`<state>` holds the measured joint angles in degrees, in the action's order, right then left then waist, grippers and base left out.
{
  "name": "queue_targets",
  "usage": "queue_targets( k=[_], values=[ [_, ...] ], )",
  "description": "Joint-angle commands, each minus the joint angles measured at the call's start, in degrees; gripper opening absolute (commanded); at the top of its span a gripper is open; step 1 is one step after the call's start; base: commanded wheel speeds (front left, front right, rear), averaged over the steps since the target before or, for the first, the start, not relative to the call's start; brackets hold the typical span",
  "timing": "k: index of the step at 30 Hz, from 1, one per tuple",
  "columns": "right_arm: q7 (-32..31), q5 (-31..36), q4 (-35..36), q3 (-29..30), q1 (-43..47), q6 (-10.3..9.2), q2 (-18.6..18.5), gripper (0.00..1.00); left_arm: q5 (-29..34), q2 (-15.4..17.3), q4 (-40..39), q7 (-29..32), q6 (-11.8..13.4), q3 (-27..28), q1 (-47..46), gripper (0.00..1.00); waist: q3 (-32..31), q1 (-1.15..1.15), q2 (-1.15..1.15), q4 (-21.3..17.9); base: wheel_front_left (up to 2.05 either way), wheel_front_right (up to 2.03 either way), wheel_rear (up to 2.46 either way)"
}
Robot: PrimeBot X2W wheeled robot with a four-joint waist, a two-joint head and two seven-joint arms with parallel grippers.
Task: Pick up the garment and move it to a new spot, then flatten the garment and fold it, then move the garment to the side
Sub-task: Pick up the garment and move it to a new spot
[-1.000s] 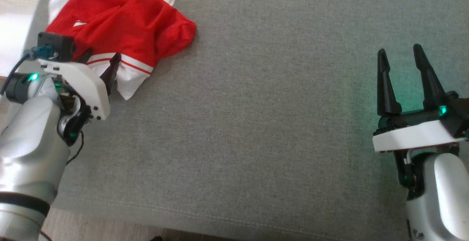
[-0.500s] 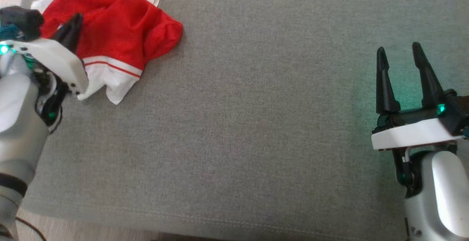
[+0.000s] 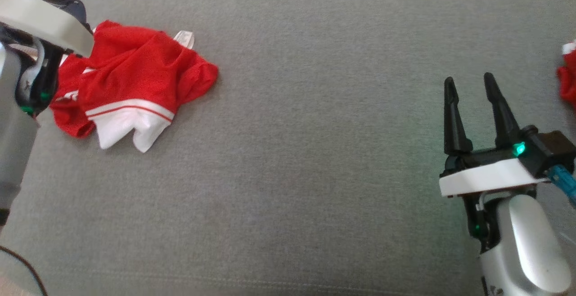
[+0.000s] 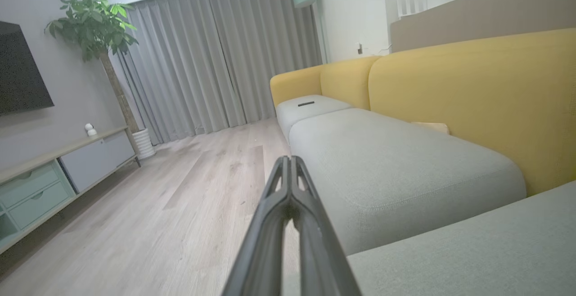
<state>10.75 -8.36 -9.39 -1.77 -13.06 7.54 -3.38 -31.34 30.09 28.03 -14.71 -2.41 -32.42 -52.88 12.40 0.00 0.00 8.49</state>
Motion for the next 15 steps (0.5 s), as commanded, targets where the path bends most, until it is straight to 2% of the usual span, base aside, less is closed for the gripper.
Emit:
queue_targets(
  k=[1,4,8,11,15],
  values=[
    [0.82,-1.06,1.17,-1.86,0.03,-0.05,0.46,1.00,0.47,3.69,-2.54,-0.28,0.63,2.66,-0.92,0.00,-1.26,0.00,0.00,-1.47,0.00,0.00,0.00],
    [1.39,-2.18,0.44,-2.59,0.00,-0.05,0.47,1.00,0.56,4.38,-4.61,-0.08,1.03,2.62,-0.03,0.00,-1.76,0.00,0.00,-2.28,0.00,0.00,0.00],
    [2.31,-3.55,-0.99,-3.59,-0.06,-0.05,0.48,1.00,-0.40,5.02,-8.59,1.09,2.80,2.91,3.24,0.00,-2.86,0.00,0.00,-3.79,0.00,0.00,0.00],
    [2.80,-3.83,-1.48,-3.69,-0.08,-0.05,0.49,1.00,-1.89,4.20,-11.49,1.50,3.92,2.72,7.00,0.00,-3.69,0.00,0.00,-4.38,0.00,0.00,0.00],
    [3.21,-3.85,-1.87,-4.22,-0.09,-0.05,0.49,1.00,-3.60,1.44,-14.18,1.12,6.10,2.01,13.06,0.00,-5.14,0.00,0.00,-5.12,0.00,0.00,0.00]
  ],
)
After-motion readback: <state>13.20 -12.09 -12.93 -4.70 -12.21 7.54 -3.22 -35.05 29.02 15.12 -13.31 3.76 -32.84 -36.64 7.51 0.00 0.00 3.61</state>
